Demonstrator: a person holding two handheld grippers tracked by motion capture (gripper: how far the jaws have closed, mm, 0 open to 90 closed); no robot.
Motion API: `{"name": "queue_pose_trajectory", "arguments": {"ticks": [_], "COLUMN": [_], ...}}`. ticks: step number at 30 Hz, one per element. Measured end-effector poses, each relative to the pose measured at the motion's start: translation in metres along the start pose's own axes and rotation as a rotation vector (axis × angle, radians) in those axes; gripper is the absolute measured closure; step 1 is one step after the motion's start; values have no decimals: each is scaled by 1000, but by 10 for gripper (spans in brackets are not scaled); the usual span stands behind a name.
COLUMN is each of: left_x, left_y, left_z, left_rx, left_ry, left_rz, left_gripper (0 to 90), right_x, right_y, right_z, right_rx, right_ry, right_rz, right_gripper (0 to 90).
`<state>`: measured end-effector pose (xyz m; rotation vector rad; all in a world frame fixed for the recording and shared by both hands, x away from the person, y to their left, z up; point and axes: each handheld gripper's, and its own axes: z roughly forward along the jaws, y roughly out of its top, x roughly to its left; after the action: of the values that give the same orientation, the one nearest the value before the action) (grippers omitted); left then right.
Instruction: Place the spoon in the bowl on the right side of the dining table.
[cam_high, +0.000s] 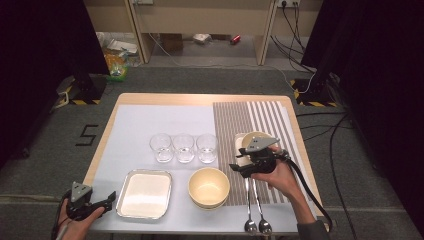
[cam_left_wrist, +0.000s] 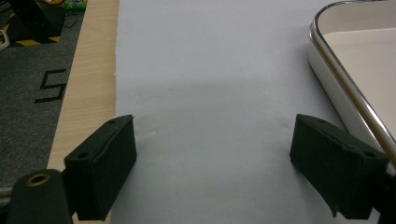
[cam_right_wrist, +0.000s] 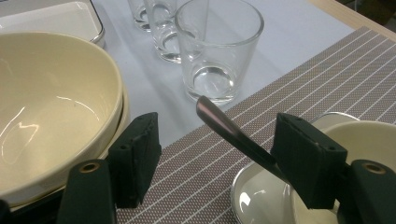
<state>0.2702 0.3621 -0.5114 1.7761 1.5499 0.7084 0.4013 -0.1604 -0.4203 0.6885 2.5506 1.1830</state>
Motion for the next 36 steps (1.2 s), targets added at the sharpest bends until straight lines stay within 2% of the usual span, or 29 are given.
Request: {"name": "queue_pose_trajectory", "arguments": {"ticks": [7, 15, 28, 36], "left_x": [0, 0, 0, 0], "left_y": [0, 0, 0, 0], "left_z": [0, 0, 0, 0], "left_rx": [1, 0, -1, -1], "left_ry": [1, 0, 1, 1], "left_rz": [0, -3, 0, 0], "left_gripper": [134, 134, 134, 134], "right_x": [3, 5, 9, 7], "right_y": [1, 1, -5, -16], "right_z": [-1, -2, -14, -25], "right_rx": [-15, -7, 17, 24], "right_ry": [3, 7, 16, 16], "right_rz": [-15, -23, -57, -49], "right_gripper": [313, 320, 336, 334]}}
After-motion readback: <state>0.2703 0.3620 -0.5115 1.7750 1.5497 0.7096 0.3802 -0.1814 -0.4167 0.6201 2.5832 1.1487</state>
